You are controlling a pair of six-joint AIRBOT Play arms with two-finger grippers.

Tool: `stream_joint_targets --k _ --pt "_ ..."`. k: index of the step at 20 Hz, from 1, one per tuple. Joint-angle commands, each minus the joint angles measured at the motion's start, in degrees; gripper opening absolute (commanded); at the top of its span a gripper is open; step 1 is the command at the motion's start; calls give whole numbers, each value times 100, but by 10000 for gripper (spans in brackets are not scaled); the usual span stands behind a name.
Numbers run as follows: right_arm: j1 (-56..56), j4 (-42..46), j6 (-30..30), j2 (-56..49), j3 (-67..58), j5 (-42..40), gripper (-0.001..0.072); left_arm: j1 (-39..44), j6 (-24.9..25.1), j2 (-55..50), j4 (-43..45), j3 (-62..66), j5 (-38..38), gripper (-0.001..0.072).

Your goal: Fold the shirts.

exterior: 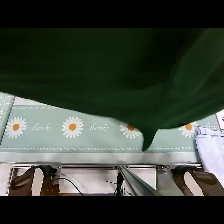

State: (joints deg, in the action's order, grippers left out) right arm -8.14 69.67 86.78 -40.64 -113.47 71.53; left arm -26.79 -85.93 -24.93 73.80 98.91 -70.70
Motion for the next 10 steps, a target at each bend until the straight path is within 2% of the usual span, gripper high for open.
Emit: stream_joint_targets --k 1,4,6,10 --pt "4 -20 -70 11 -225 -424 29 2 15 -26 -282 437 627 17" --pt "2 -17 -70 11 -516 -667 30 2 240 -11 -739 658 1051 17" --pt "2 -11 -63 74 -586 -564 29 2 295 -7 -804 863 929 17" --pt "2 551 81 378 -586 446 29 -2 291 50 -758 1412 -411 15"
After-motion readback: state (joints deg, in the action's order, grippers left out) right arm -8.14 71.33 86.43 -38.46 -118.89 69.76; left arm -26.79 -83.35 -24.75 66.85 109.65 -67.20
